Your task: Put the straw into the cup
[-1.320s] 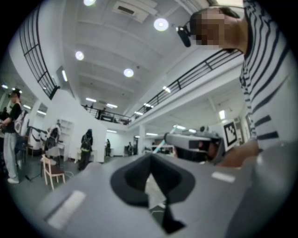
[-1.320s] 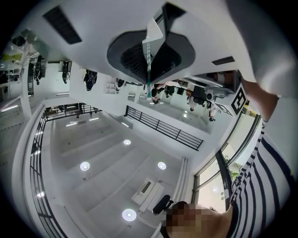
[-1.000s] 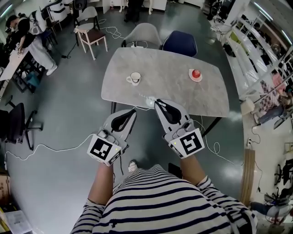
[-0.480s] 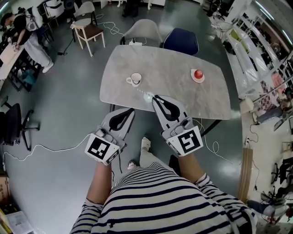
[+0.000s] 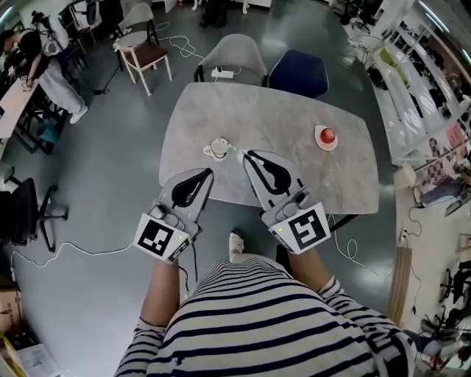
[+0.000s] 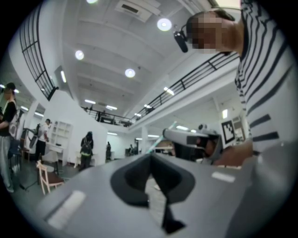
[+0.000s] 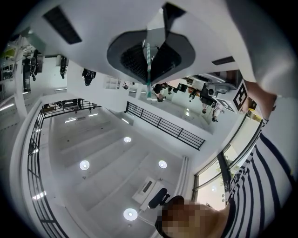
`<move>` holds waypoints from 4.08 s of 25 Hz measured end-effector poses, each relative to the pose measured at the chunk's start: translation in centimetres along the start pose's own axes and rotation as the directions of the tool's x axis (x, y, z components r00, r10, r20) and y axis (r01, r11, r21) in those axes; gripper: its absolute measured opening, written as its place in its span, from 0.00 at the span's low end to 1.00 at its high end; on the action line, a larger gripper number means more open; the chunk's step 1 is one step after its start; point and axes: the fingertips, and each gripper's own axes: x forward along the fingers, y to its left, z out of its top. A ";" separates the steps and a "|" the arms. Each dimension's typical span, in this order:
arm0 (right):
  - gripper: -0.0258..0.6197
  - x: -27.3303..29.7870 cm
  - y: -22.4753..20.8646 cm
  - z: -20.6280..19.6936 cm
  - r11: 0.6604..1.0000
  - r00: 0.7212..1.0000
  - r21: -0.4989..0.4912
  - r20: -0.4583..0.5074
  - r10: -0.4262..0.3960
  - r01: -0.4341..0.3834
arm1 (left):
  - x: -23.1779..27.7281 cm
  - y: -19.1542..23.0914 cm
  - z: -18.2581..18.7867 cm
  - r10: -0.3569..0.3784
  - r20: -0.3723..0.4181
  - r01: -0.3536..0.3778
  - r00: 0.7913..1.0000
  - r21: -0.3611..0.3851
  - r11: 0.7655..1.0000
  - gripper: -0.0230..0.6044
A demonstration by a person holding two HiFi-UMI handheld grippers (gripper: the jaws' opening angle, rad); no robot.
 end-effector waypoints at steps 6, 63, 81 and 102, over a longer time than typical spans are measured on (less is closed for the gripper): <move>0.08 2.7 -4.5 -0.5 1.000 0.999 0.008 0.015 0.029 -0.029 | 4.5 3.0 0.4 0.025 0.020 -0.025 0.999 0.005 1.000 0.05; 0.08 12.8 -7.9 -31.7 0.968 0.805 0.234 -0.554 0.214 -0.096 | 11.0 14.9 -5.3 0.083 -0.035 -0.084 0.996 -0.018 0.996 0.05; 0.08 11.7 -5.1 -37.2 0.950 0.698 0.291 -0.659 0.282 -0.109 | 10.6 15.2 -5.3 0.085 -0.039 -0.086 0.996 -0.013 0.996 0.05; 0.08 11.4 -4.5 -39.1 0.944 0.662 0.320 -0.691 0.291 -0.080 | 9.4 14.8 -5.3 0.087 -0.050 -0.088 0.995 -0.008 0.996 0.05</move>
